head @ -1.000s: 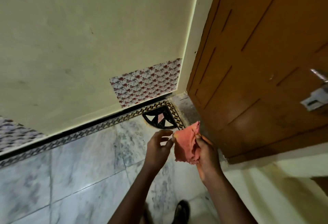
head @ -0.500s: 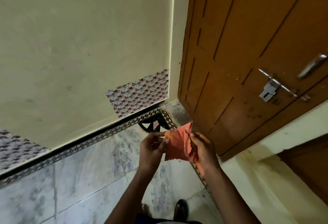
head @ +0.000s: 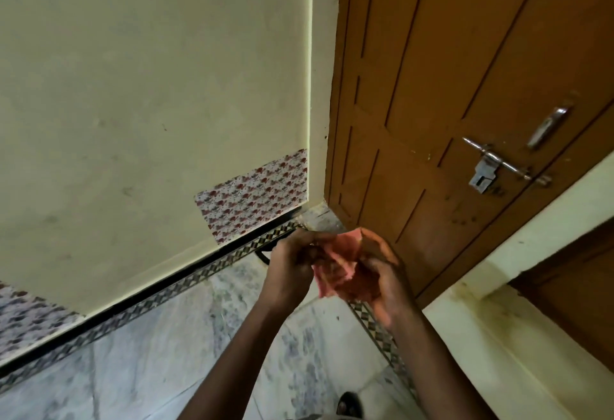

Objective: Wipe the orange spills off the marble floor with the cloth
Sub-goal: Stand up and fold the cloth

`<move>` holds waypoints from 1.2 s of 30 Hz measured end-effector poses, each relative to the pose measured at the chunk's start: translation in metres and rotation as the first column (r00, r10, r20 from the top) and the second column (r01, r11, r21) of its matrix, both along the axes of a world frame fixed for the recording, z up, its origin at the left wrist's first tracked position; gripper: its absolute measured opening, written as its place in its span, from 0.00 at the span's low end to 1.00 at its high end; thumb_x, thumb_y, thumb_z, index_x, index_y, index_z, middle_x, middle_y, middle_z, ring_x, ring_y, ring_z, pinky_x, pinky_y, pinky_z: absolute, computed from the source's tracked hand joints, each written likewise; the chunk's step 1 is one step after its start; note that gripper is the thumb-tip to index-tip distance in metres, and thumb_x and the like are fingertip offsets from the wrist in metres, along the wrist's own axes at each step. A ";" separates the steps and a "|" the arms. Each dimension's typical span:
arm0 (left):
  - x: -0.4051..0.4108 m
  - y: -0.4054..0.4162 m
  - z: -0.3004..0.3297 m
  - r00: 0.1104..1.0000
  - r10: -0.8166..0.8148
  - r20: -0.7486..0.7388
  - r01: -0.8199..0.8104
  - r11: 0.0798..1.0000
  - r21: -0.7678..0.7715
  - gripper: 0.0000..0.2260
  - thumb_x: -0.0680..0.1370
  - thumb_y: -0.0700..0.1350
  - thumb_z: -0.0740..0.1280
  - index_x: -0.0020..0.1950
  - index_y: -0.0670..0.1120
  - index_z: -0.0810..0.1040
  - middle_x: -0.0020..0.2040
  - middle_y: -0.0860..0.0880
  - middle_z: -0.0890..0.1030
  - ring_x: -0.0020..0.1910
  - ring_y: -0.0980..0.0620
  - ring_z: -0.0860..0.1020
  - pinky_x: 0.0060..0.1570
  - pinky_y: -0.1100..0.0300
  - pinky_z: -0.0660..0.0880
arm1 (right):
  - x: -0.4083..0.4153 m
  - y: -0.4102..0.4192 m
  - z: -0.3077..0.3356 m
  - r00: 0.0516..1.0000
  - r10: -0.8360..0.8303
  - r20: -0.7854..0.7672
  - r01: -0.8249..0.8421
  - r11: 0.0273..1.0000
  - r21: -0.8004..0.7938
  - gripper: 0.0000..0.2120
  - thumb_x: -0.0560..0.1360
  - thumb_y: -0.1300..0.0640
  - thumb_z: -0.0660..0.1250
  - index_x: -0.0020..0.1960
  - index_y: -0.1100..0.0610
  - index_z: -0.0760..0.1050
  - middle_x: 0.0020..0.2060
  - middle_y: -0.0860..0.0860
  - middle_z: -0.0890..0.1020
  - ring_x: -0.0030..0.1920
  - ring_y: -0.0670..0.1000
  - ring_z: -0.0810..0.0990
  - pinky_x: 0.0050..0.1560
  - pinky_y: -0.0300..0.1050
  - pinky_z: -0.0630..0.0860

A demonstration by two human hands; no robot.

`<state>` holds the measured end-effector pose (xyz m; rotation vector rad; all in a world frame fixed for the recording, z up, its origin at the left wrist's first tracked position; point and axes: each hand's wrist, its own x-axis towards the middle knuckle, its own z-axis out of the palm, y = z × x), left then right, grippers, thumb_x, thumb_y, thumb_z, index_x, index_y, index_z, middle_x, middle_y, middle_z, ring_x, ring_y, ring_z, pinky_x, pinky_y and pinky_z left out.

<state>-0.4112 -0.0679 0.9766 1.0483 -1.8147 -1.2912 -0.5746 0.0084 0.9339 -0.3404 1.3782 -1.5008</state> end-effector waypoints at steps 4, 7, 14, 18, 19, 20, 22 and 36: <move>0.024 -0.008 0.025 0.996 0.075 0.043 -0.067 0.983 -0.171 0.09 0.74 0.37 0.78 0.52 0.47 0.89 0.47 0.56 0.78 0.47 0.58 0.80 0.41 0.66 0.80 | 0.020 0.008 0.011 0.990 0.136 0.028 -0.130 0.980 -0.153 0.46 0.71 0.82 0.57 0.74 0.39 0.75 0.61 0.57 0.86 0.60 0.64 0.86 0.54 0.68 0.81; 0.042 -0.014 0.056 0.997 0.051 -0.054 -0.062 0.975 -0.211 0.05 0.74 0.45 0.79 0.48 0.45 0.88 0.50 0.50 0.74 0.51 0.55 0.75 0.41 0.70 0.77 | 0.037 0.010 0.029 0.947 0.320 -0.039 -0.319 0.909 -0.268 0.49 0.69 0.79 0.68 0.79 0.40 0.68 0.67 0.67 0.80 0.63 0.70 0.79 0.52 0.63 0.78; 0.059 -0.039 0.089 0.983 0.101 -0.153 -0.087 0.991 0.098 0.11 0.83 0.49 0.70 0.45 0.43 0.80 0.44 0.43 0.84 0.44 0.48 0.83 0.44 0.52 0.81 | 0.072 0.007 0.027 0.838 0.393 0.379 -0.150 0.834 -0.532 0.27 0.88 0.54 0.58 0.82 0.67 0.60 0.80 0.69 0.65 0.80 0.66 0.67 0.80 0.64 0.61; 0.079 -0.049 0.042 0.985 0.163 0.048 -0.169 0.927 0.334 0.09 0.85 0.46 0.66 0.47 0.45 0.79 0.43 0.44 0.81 0.39 0.49 0.79 0.33 0.58 0.75 | 0.120 0.018 0.011 0.875 0.327 0.357 -0.192 0.911 -0.365 0.41 0.66 0.45 0.86 0.73 0.59 0.75 0.75 0.67 0.71 0.68 0.66 0.76 0.67 0.64 0.74; 0.088 -0.046 0.028 0.986 0.149 0.073 -0.166 0.898 0.408 0.08 0.86 0.47 0.65 0.52 0.43 0.79 0.47 0.41 0.82 0.41 0.47 0.81 0.33 0.58 0.77 | 0.128 0.026 0.003 0.893 0.305 0.331 -0.197 0.926 -0.321 0.43 0.65 0.48 0.87 0.73 0.61 0.74 0.74 0.68 0.72 0.67 0.67 0.76 0.64 0.64 0.77; 0.097 -0.042 0.015 0.987 0.146 0.072 -0.163 0.863 0.478 0.09 0.86 0.48 0.65 0.55 0.42 0.78 0.50 0.38 0.83 0.45 0.44 0.83 0.36 0.56 0.79 | 0.135 0.034 0.002 0.910 0.302 0.284 -0.215 0.929 -0.300 0.44 0.65 0.50 0.86 0.74 0.63 0.74 0.73 0.68 0.74 0.67 0.67 0.78 0.61 0.62 0.80; 0.114 -0.028 -0.010 0.993 0.119 0.024 -0.109 0.792 0.601 0.12 0.85 0.51 0.66 0.60 0.42 0.78 0.56 0.34 0.83 0.52 0.36 0.84 0.42 0.48 0.83 | 0.147 0.053 -0.003 0.951 0.220 0.218 -0.182 0.966 -0.181 0.40 0.64 0.52 0.87 0.70 0.64 0.78 0.69 0.69 0.79 0.62 0.63 0.84 0.54 0.55 0.84; 0.125 0.077 -0.030 0.991 -0.023 -0.129 0.080 0.883 0.462 0.20 0.72 0.35 0.80 0.61 0.43 0.78 0.44 0.36 0.87 0.38 0.40 0.84 0.37 0.49 0.83 | 0.124 0.128 0.001 0.984 -0.047 -0.169 0.059 0.996 0.063 0.15 0.73 0.72 0.76 0.54 0.56 0.85 0.42 0.48 0.90 0.43 0.47 0.90 0.39 0.40 0.84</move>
